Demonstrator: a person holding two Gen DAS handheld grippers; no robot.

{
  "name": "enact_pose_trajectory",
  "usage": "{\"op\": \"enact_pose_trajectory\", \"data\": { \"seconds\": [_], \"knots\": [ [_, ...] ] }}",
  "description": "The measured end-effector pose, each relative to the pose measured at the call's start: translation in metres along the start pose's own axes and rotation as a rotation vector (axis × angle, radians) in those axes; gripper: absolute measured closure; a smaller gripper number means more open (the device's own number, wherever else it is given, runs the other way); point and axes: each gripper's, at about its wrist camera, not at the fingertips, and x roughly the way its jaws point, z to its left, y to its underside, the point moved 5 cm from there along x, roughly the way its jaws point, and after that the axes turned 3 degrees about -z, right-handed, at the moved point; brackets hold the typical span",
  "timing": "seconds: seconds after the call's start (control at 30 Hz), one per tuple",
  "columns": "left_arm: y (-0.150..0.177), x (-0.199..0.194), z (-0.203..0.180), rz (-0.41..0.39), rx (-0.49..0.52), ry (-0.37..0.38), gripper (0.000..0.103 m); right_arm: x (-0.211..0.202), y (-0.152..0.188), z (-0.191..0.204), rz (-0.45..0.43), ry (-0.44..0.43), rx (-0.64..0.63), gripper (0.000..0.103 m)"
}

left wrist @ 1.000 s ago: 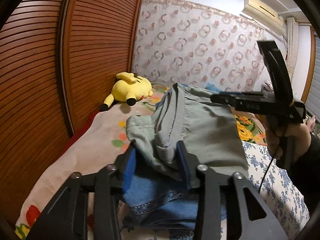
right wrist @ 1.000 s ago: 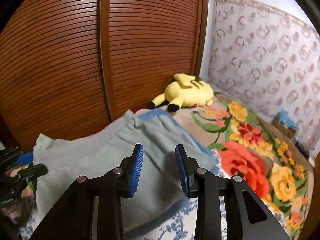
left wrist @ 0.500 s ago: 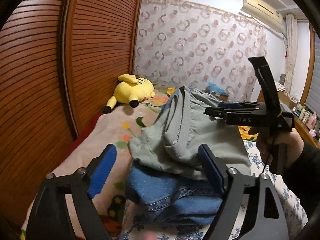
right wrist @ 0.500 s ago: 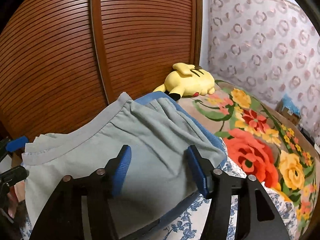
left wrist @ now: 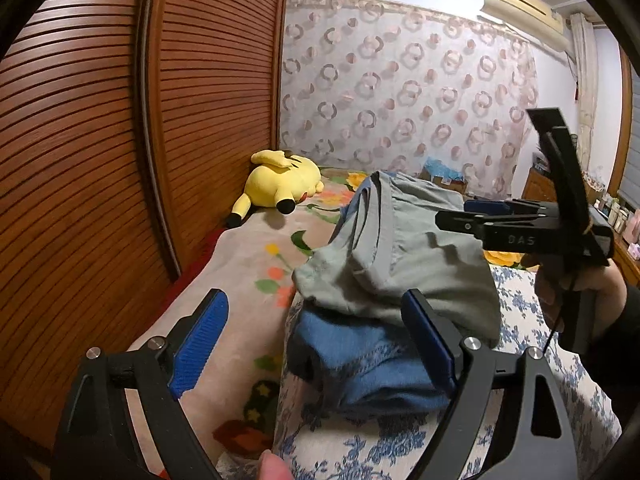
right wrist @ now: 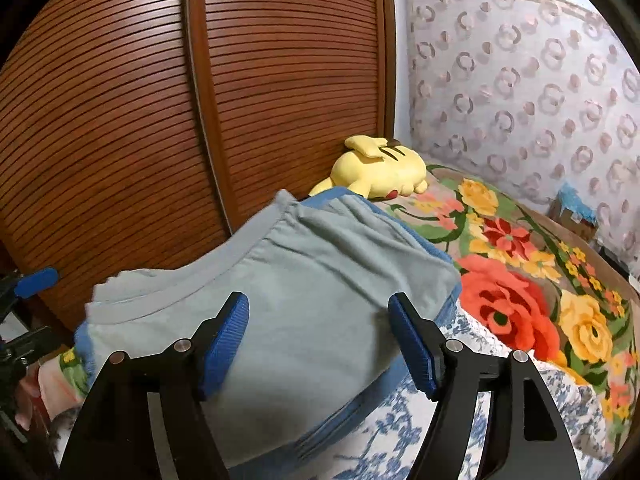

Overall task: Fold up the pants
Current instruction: 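Withdraw both open grippers from the stacked pants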

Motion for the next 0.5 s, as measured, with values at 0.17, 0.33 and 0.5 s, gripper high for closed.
{"op": "enact_pose_trajectory", "data": {
  "seconds": [0.17,0.33,0.5],
  "knots": [
    [0.003,-0.009,0.002,0.010,-0.018,0.030,0.014,-0.023,0.008,0.018,-0.023,-0.004,-0.004,0.026],
    [0.002,-0.021,0.006,0.001,-0.020,-0.010,0.014,-0.045,0.020,0.033,-0.040,0.005,-0.007,0.020],
    [0.005,-0.035,0.010,-0.013,-0.029,-0.013,0.014,-0.066,0.031,0.045,-0.053,0.021,0.013,0.020]
  ]
}}
